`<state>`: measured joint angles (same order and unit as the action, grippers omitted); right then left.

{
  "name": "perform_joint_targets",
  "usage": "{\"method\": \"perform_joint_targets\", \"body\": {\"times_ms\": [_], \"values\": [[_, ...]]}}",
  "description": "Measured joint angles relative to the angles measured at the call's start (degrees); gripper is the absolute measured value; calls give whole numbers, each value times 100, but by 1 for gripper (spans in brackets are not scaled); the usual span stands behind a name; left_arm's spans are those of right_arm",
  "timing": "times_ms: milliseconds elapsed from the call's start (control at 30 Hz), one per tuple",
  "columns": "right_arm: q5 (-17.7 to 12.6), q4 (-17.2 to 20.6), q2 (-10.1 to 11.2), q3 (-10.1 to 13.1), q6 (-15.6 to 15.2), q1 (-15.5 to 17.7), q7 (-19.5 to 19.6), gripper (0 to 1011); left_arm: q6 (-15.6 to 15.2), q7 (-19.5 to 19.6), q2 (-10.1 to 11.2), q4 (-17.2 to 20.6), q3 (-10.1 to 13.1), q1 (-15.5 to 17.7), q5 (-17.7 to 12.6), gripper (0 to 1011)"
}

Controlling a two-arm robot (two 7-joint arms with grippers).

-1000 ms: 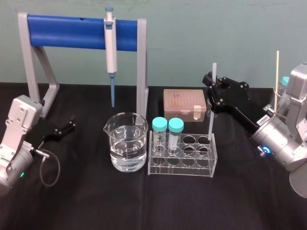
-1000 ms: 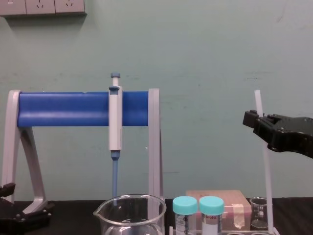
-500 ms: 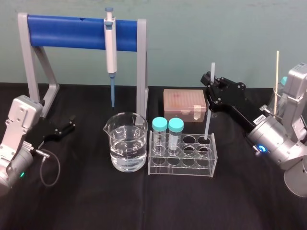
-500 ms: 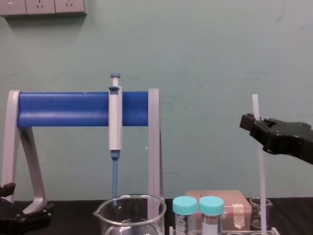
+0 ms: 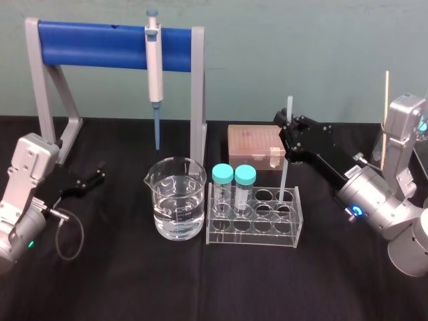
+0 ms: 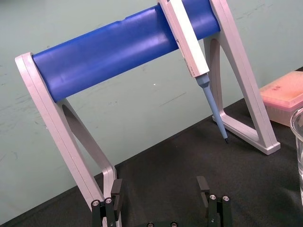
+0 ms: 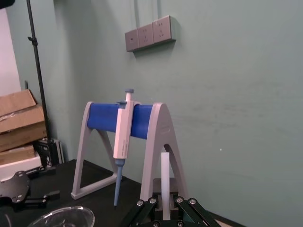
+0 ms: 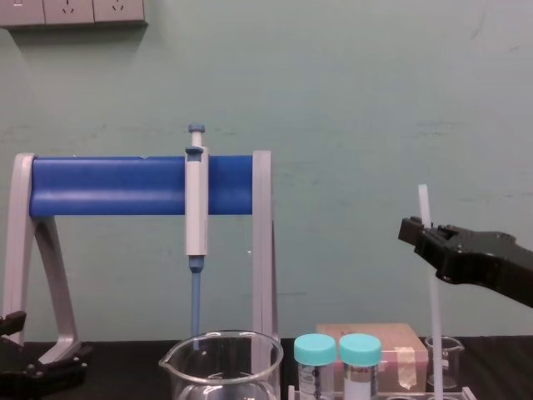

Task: Pick up the stirring rod with one hand, then place it down.

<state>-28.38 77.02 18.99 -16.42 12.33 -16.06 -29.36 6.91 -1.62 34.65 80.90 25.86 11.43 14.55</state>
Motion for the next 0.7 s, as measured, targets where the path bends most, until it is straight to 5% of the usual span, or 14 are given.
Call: {"method": "perform_joint_targets", "body": {"times_ms": [700], "values": [[208,-506,-78,-148,14,-131,-34,72,0,0,0,0,0,0,0,1000]]}}
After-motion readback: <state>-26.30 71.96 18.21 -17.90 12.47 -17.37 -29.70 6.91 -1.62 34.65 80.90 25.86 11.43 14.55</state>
